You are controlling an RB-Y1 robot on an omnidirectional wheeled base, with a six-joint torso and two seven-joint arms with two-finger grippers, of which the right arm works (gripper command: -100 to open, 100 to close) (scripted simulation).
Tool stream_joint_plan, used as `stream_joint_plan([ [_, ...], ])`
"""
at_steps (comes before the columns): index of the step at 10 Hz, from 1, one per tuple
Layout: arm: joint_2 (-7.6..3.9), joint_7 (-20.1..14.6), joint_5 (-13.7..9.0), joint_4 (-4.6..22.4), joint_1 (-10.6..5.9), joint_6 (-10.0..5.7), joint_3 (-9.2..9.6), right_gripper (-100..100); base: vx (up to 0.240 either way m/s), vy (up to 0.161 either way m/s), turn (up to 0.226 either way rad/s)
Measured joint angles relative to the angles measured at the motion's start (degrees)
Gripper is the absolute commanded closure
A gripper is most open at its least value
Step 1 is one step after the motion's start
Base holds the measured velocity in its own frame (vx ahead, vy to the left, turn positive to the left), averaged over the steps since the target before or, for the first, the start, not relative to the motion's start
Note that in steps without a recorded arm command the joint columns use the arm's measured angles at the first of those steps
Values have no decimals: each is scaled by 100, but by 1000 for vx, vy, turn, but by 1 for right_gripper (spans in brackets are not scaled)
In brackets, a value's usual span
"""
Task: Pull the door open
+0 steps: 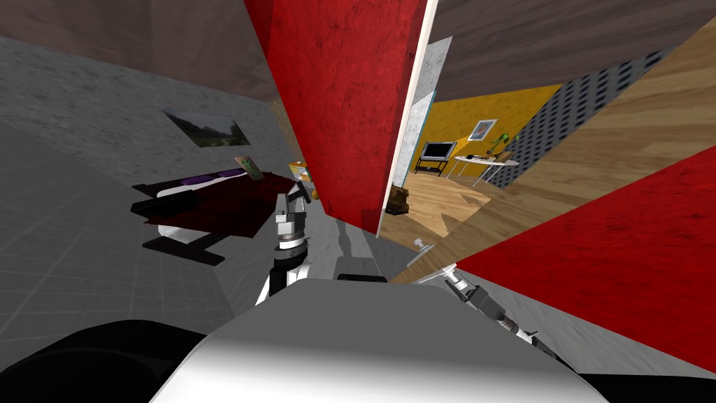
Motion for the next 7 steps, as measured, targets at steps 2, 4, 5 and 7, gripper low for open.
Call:
stream_joint_plan([
  [2, 66, -94, 57, 204, -85, -33, 40, 100, 10, 13, -55],
  [4, 49, -140, 94, 283, -70, -69, 78, 100, 14, 15, -54],
  [5, 44, -181, 115, 338, -80, -92, 97, 100, 9, 6, -15],
  [7, 68, -219, 164, 466, -78, -178, 134, 100, 3, 6, -31],
])
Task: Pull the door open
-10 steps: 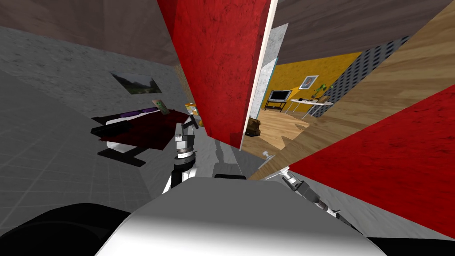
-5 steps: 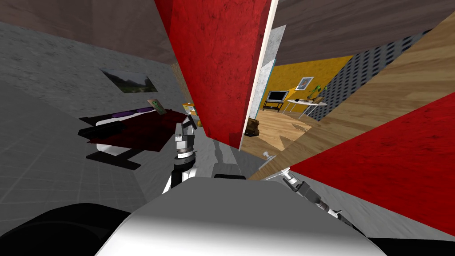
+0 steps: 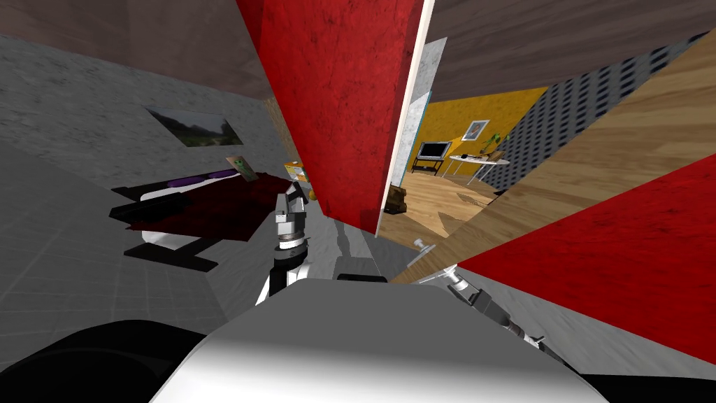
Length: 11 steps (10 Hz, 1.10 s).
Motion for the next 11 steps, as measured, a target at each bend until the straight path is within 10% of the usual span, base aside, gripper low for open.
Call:
stream_joint_plan([
  [11, 128, -116, 234, 454, 11, -460, 164, 100, -12, -7, 12],
])
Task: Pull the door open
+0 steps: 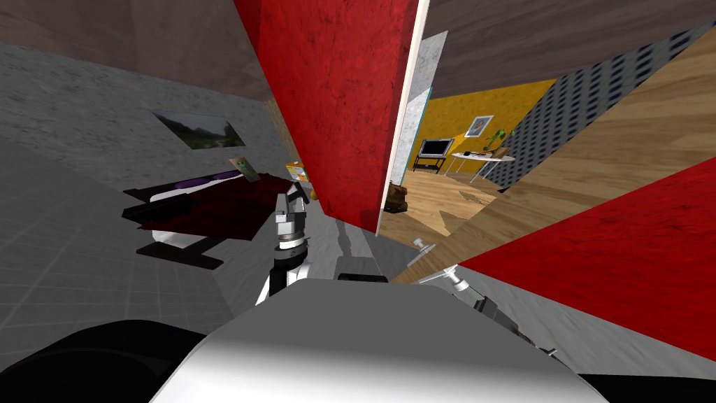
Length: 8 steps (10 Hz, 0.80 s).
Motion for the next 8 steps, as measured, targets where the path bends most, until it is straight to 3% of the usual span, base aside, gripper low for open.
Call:
stream_joint_plan([
  [2, 73, -52, 21, 165, -57, -64, 11, 100, -9, -8, 24],
  [5, 57, 12, 52, 82, -7, -95, 27, 100, -38, -21, 30],
  [8, 95, -38, 93, 217, -38, -213, 49, 100, -6, -6, 20],
])
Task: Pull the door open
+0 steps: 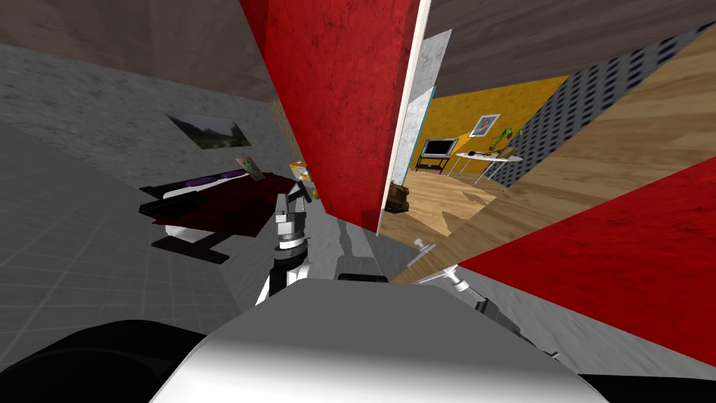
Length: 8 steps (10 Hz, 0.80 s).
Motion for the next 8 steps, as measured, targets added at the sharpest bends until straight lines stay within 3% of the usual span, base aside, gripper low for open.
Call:
stream_joint_plan([
  [7, 11, 7, 6, 14, -8, -3, 5, 100, 2, 2, -8],
  [8, 16, -3, 7, 26, -17, -4, 5, 100, 106, 56, -170],
])
